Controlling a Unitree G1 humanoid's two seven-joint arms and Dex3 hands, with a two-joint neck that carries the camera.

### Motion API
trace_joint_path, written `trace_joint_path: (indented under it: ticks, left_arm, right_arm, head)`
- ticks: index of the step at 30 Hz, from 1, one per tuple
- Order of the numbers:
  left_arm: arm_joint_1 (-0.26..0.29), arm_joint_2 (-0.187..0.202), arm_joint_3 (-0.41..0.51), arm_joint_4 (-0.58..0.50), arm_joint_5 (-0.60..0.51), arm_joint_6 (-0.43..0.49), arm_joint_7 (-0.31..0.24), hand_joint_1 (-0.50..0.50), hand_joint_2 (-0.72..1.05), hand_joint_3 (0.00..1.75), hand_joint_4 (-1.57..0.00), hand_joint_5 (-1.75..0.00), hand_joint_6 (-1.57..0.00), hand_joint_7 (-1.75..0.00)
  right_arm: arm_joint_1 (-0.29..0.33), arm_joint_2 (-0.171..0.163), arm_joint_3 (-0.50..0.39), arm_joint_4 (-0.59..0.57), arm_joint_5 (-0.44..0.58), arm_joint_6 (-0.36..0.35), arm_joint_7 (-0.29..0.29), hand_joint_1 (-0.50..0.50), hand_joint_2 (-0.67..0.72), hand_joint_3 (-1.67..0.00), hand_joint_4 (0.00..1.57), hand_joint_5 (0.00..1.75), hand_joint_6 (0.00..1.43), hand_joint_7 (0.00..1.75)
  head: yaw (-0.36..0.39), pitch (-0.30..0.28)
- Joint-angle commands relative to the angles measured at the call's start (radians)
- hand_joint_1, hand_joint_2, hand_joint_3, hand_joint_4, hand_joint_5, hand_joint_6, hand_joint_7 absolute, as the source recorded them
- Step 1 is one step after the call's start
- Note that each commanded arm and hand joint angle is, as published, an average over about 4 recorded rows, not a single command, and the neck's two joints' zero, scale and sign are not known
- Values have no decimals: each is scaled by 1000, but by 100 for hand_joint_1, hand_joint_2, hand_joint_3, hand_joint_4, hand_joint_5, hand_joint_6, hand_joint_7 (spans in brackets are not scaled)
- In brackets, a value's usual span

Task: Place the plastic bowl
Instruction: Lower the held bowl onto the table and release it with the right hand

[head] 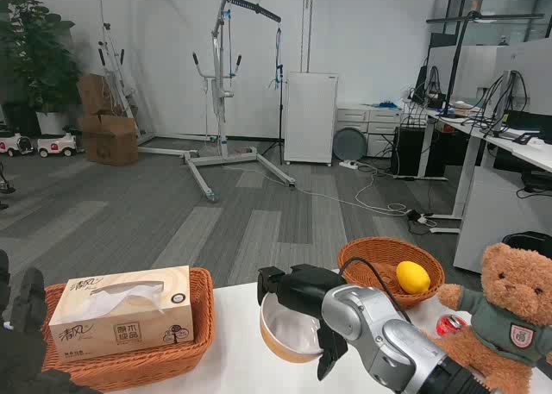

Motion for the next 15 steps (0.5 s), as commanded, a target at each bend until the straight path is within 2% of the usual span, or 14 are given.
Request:
trace_joint_path:
  ticks: [1, 3, 5, 9, 15]
  left_arm:
    - [-12, -43, -11, 39, -2, 4, -1, -50, -72, 9, 0, 0, 0, 0]
    - [-12, -43, -11, 39, -2, 4, -1, -50, -72, 9, 0, 0, 0, 0]
    - [-12, -43, -11, 39, -2, 4, -1, -50, -72, 9, 0, 0, 0, 0]
    - [-12, -43, -11, 39, -2, 4, -1, -50, -72, 9, 0, 0, 0, 0]
    - [-12, -43, -11, 39, -2, 4, -1, -50, -72, 9, 0, 0, 0, 0]
  right_arm:
    - [-21, -24, 18, 5, 105, -10, 11, -40, -54, -87, 21, 136, 43, 161]
    - [-21, -24, 18, 4, 105, -10, 11, -39, -54, -87, 22, 138, 43, 161]
    - [-21, -24, 18, 3, 105, -10, 11, -38, -54, -87, 23, 143, 43, 161]
    - [-21, -24, 18, 3, 106, -10, 11, -42, -54, -87, 23, 145, 43, 161]
    - [-21, -24, 18, 3, 106, -10, 11, -38, -54, -87, 23, 145, 43, 161]
  head:
    - [9, -75]
    - [4, -43]
    - [3, -42]
    - [3, -41]
    - [3, -41]
